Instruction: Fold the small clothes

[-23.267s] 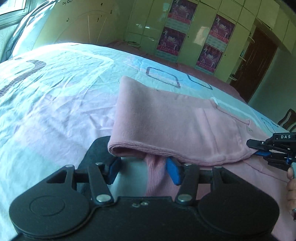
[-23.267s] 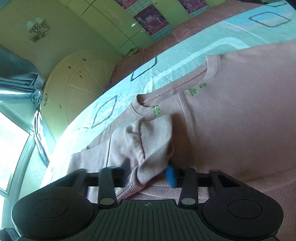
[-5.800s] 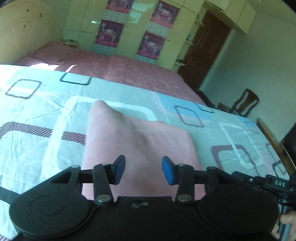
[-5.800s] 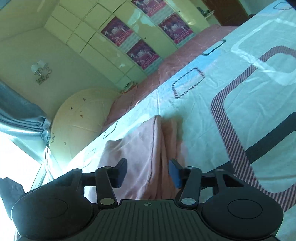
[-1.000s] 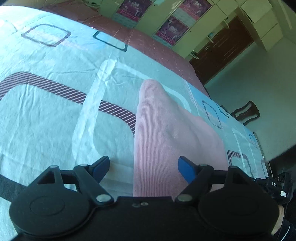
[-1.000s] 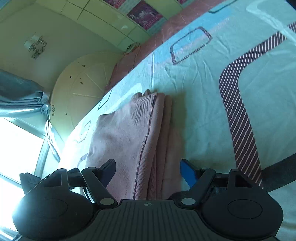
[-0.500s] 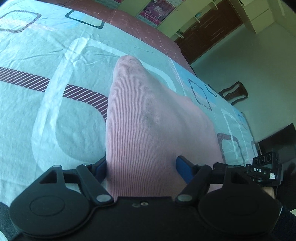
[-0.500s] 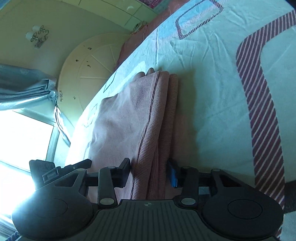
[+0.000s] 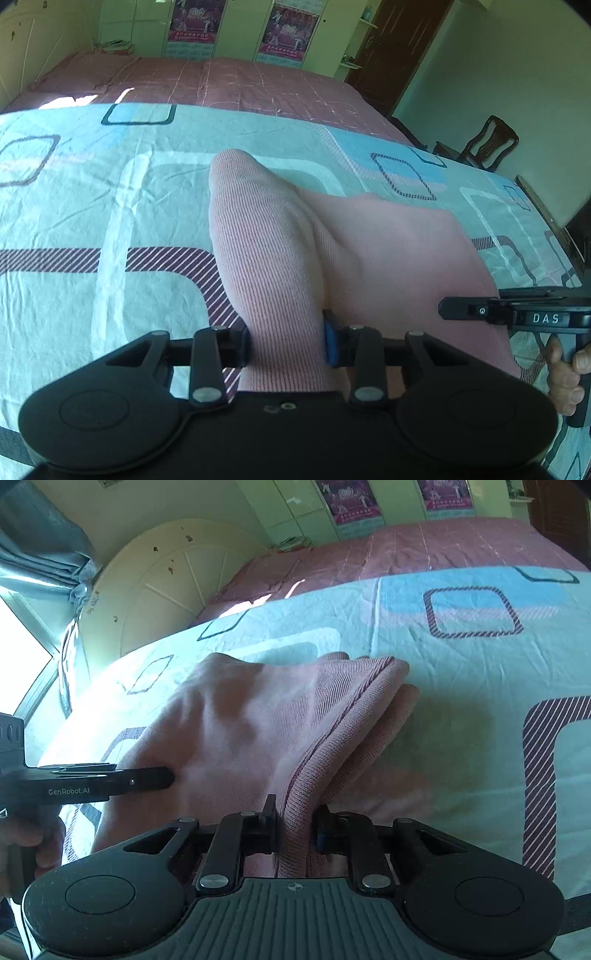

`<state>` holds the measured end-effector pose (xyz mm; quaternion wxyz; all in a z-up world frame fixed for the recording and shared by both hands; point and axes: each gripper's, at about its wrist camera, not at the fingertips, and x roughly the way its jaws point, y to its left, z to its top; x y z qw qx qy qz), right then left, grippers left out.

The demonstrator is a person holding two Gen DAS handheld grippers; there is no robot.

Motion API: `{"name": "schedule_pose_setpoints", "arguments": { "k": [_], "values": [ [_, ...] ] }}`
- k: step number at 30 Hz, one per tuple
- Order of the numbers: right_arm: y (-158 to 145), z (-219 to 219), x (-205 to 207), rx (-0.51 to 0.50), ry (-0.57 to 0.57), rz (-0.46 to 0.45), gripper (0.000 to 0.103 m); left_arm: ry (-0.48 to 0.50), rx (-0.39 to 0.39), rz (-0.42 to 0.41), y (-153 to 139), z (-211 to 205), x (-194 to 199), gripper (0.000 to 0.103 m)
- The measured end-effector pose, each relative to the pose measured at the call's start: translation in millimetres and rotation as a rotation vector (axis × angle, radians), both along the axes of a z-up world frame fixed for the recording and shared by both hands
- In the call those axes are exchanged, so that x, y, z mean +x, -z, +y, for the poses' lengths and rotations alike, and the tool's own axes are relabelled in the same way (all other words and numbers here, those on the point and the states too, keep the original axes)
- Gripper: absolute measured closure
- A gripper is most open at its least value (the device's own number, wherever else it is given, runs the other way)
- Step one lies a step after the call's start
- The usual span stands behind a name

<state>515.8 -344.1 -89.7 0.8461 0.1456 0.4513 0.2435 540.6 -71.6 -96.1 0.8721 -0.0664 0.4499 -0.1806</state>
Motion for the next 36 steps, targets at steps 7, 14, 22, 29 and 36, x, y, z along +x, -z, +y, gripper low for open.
{"name": "schedule_pose_setpoints", "arguments": {
  "k": [7, 14, 22, 29, 36],
  "values": [
    [-39.3, 51.2, -8.5, -0.038, -0.072, -0.086, 0.086, 0.036, 0.052, -0.081, -30.8, 19.0, -21.4, 0.069],
    [-45.1, 121.6, -4.9, -0.028, -0.132, -0.106, 0.086, -0.006, 0.078, -0.115, -49.7, 87.3, -36.0, 0.069],
    [-33.5, 201.8, 0.9, -0.01, -0.199, -0.094, 0.086, -0.075, 0.067, -0.11, -45.3, 164.6, -52.8, 0.069],
    [14.7, 239.0, -0.4, -0.069, -0.201, -0.017, 0.086, -0.133, -0.001, -0.027, 0.6, 218.3, -68.7, 0.064],
    [49.0, 223.2, 4.8, -0.03, -0.117, 0.05, 0.085, -0.181, -0.124, 0.002, 25.1, 248.3, -64.3, 0.024]
  ]
}}
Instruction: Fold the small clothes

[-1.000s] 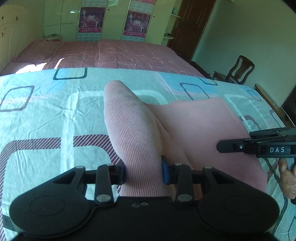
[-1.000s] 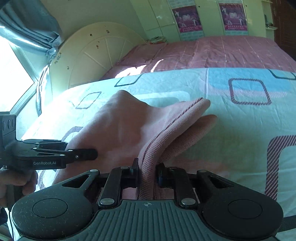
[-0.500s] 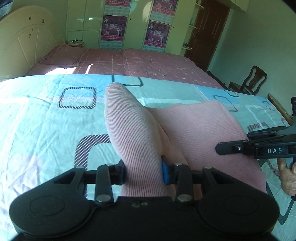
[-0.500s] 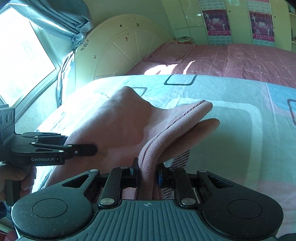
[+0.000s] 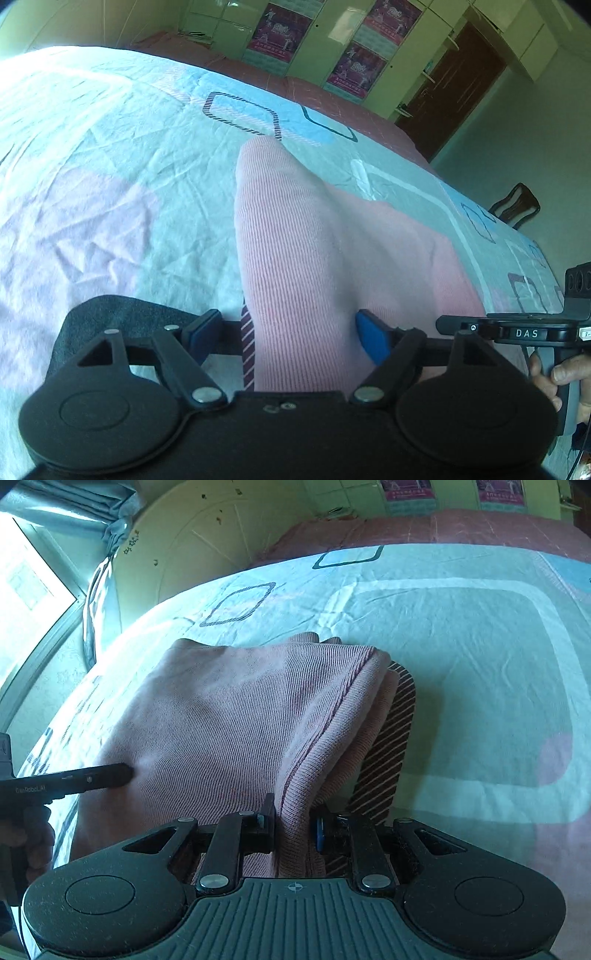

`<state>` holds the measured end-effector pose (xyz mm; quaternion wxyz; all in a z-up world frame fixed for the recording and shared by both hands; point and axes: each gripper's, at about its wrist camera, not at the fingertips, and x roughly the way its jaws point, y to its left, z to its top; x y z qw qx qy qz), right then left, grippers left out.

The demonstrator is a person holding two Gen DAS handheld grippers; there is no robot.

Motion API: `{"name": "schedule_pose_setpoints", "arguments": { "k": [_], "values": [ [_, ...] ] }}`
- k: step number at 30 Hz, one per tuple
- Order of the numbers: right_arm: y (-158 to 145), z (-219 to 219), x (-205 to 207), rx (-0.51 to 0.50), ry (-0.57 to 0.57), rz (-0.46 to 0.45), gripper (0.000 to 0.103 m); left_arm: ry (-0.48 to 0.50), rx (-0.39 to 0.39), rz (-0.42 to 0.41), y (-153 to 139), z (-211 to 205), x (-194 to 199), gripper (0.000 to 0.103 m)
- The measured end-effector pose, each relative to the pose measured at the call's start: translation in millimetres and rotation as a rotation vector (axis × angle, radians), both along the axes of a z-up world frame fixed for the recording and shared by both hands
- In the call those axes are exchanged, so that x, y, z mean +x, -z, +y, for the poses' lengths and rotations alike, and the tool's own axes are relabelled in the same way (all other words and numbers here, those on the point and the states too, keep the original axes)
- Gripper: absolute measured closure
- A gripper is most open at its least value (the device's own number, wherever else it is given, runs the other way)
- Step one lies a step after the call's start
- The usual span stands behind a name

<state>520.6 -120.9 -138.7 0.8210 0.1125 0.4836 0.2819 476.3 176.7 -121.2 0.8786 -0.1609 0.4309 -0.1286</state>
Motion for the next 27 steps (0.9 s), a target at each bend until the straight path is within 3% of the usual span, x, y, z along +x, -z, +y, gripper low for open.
{"name": "schedule_pose_setpoints", "arguments": {
  "k": [3, 5, 7, 11, 14, 16, 20, 24, 27],
  "values": [
    [-4.6, -8.3, 2.2, 0.044, 0.031, 0.025, 0.081, 0.032, 0.016, -0.025, -9.2, 1.1, 8.4, 0.024],
    [-12.8, -16.3, 1.9, 0.047, 0.08, -0.007, 0.07, 0.04, 0.025, -0.051, -14.4, 4.8, 17.4, 0.026],
    [-18.1, -21.9, 8.1, 0.059, 0.125, -0.024, 0.07, 0.036, 0.025, -0.051, -13.3, 12.2, 31.4, 0.027],
    [-25.1, -16.8, 27.5, -0.005, 0.196, -0.085, 0.07, 0.013, -0.008, -0.049, -8.5, 18.6, 62.8, 0.029],
    [-17.1, -5.9, 41.3, -0.106, 0.189, -0.097, 0.07, 0.005, -0.04, -0.029, 2.2, 21.9, 84.3, 0.032],
    [-7.7, -4.2, 43.9, -0.154, 0.17, -0.084, 0.07, 0.013, -0.015, -0.01, 8.8, 19.2, 93.5, 0.034],
    [-1.5, -6.0, 43.4, -0.17, 0.18, -0.084, 0.07, 0.069, 0.107, -0.022, 7.7, 3.7, 98.9, 0.032],
    [-2.8, -8.5, 42.9, -0.151, 0.211, -0.063, 0.07, 0.071, 0.109, -0.016, 2.6, 5.1, 93.9, 0.031],
    [-20.3, -6.9, 34.6, -0.152, 0.23, -0.089, 0.07, 0.067, 0.097, -0.058, -11.3, 9.0, 75.1, 0.036]
  ]
}}
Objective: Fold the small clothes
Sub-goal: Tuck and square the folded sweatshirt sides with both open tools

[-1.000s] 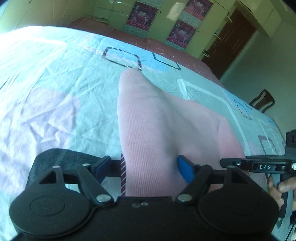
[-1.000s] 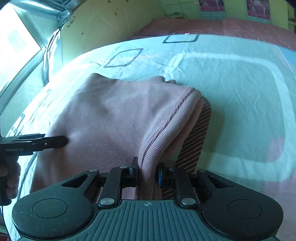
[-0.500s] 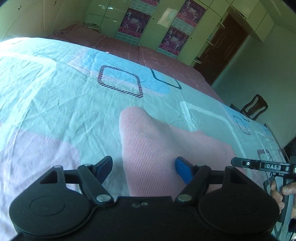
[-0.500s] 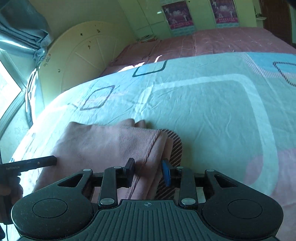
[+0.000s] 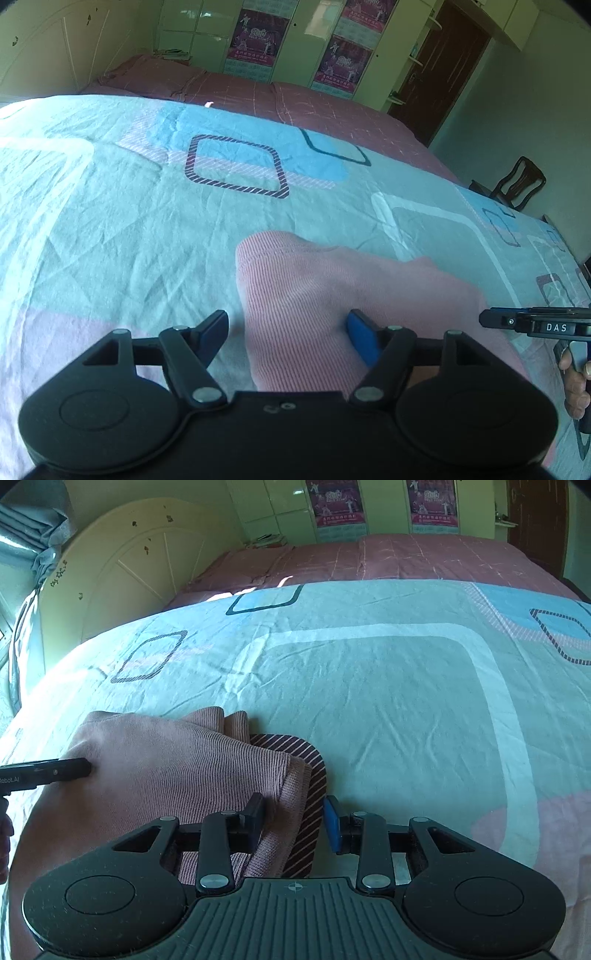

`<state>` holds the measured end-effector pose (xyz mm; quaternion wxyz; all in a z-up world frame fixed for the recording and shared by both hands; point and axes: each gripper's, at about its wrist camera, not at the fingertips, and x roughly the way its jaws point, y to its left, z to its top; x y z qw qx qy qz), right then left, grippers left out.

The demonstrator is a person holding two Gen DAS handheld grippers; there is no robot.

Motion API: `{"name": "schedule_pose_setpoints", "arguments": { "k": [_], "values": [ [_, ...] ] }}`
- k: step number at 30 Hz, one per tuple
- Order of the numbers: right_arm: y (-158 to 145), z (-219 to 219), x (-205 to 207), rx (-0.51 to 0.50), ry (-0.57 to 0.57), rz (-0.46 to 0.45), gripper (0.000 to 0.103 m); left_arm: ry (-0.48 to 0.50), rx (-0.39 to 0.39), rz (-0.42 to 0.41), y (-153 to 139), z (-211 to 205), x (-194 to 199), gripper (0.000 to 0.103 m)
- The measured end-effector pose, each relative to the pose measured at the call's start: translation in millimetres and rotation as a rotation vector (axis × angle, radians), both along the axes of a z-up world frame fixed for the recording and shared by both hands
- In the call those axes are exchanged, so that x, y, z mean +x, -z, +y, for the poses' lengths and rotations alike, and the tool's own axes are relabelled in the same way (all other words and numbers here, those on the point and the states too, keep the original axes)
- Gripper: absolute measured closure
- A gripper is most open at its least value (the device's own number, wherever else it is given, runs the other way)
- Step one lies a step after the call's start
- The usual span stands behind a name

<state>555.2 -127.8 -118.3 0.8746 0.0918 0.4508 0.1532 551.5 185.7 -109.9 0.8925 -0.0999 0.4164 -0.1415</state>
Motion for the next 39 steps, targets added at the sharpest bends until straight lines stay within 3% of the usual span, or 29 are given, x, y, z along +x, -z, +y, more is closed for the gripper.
{"name": "schedule_pose_setpoints", "arguments": {
  "k": [5, 9, 13, 16, 17, 19, 22, 26, 29, 31, 35, 39],
  "values": [
    [-27.1, 11.6, -41.8, -0.015, -0.124, -0.049, 0.069, 0.077, 0.045, -0.058, -12.9, -4.8, -46.9, 0.036],
    [-28.5, 18.4, -72.8, -0.017, -0.185, -0.012, 0.069, 0.089, 0.046, -0.053, -9.7, -5.2, -81.6, 0.036],
    [-24.3, 15.8, -97.9, -0.046, -0.193, 0.016, 0.07, 0.02, -0.042, -0.017, 2.7, 5.2, -105.4, 0.036],
    [-6.1, 17.1, -107.7, -0.162, -0.188, 0.025, 0.07, -0.03, -0.107, 0.004, 11.3, 13.7, -111.9, 0.034],
    [-2.0, 14.6, -108.4, -0.147, -0.173, 0.023, 0.07, -0.042, -0.111, 0.005, 12.1, 13.7, -112.7, 0.034],
    [-3.0, 13.6, -109.3, -0.134, -0.143, 0.023, 0.07, -0.054, -0.09, -0.004, 9.3, 9.7, -115.9, 0.034],
    [-22.0, 21.6, -120.8, -0.167, -0.126, -0.043, 0.07, -0.048, -0.083, -0.006, -4.8, 3.2, -124.5, 0.044],
    [-44.8, 32.2, -146.8, -0.147, -0.175, -0.124, 0.07, 0.0, 0.02, -0.014, -10.9, -13.9, -144.6, 0.044],
    [-30.4, 42.9, -157.3, -0.216, -0.229, -0.108, 0.07, 0.009, 0.066, 0.014, 0.5, -23.7, -157.8, 0.044],
    [-12.8, 41.1, -156.9, -0.274, -0.201, -0.063, 0.07, 0.013, 0.075, 0.029, 11.3, -28.8, -164.3, 0.044],
    [3.1, 24.0, -162.4, -0.208, -0.139, -0.018, 0.07, 0.017, 0.139, -0.014, 13.2, -37.0, -175.8, 0.042],
    [2.6, 22.8, -167.5, -0.208, -0.124, -0.023, 0.07, 0.007, 0.15, -0.016, 11.3, -37.2, -180.4, 0.042]
  ]
}}
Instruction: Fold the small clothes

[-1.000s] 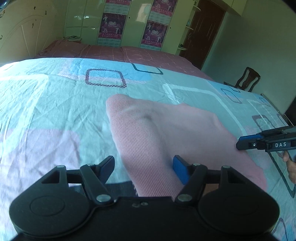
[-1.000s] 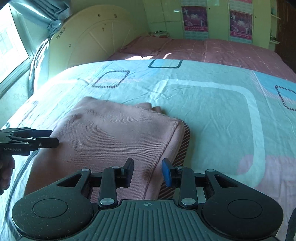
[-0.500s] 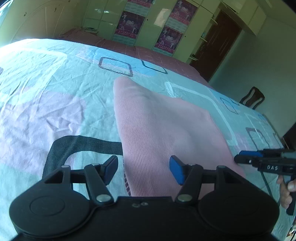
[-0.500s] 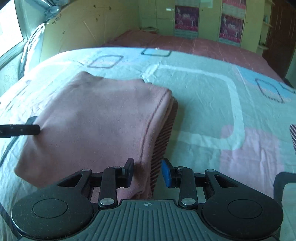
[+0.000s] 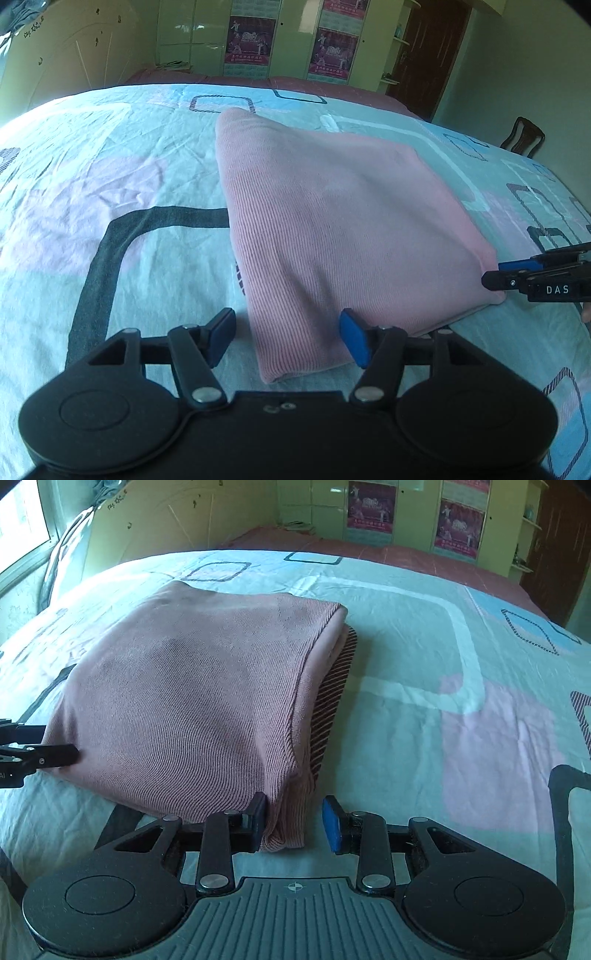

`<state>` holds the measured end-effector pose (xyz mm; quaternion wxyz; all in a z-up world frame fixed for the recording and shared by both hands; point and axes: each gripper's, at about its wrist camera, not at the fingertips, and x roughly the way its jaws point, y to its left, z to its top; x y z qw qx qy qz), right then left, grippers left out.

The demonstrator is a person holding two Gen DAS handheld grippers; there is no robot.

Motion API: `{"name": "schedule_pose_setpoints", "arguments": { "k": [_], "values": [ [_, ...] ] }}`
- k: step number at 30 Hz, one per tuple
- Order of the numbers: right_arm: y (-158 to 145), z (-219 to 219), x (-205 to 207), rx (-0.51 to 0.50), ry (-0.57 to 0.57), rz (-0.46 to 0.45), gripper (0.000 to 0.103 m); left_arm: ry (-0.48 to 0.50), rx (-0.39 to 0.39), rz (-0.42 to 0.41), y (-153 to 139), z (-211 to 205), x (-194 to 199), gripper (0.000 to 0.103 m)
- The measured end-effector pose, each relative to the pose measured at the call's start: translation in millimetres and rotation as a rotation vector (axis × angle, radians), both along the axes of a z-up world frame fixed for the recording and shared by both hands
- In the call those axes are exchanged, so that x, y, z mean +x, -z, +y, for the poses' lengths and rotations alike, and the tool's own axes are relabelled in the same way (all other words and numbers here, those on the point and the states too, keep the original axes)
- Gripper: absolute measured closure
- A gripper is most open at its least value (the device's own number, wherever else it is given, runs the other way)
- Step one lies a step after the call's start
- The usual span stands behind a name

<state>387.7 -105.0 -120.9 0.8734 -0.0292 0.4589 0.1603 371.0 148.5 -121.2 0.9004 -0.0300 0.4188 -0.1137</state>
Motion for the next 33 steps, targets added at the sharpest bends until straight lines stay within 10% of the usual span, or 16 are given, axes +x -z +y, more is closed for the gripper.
{"name": "schedule_pose_setpoints", "arguments": {
  "k": [5, 8, 9, 10, 11, 33],
  "values": [
    [-1.6, 4.6, -2.2, -0.009, 0.009, -0.006, 0.07, -0.023, 0.023, -0.001, -2.2, -3.2, -9.7, 0.04],
    [-11.9, -1.7, -10.1, 0.037, 0.052, -0.045, 0.068, -0.063, 0.042, -0.013, -5.4, -3.1, -17.9, 0.014],
    [-15.1, -4.7, -14.1, 0.049, 0.075, -0.059, 0.059, -0.095, 0.067, -0.032, -7.0, -3.7, -24.3, 0.001],
    [-18.6, -7.4, -19.5, 0.048, 0.107, -0.084, 0.017, -0.123, 0.091, -0.061, -8.6, -4.9, -32.0, 0.001],
    [-22.1, -10.4, -26.8, 0.047, 0.136, -0.132, 0.001, -0.139, 0.104, -0.076, -9.9, -5.6, -39.5, 0.001],
    [-95.7, -53.8, -208.9, 0.09, 0.149, -0.266, 0.0, -0.117, 0.071, -0.236, -100.3, -86.7, -200.1, 0.001]
  ]
}}
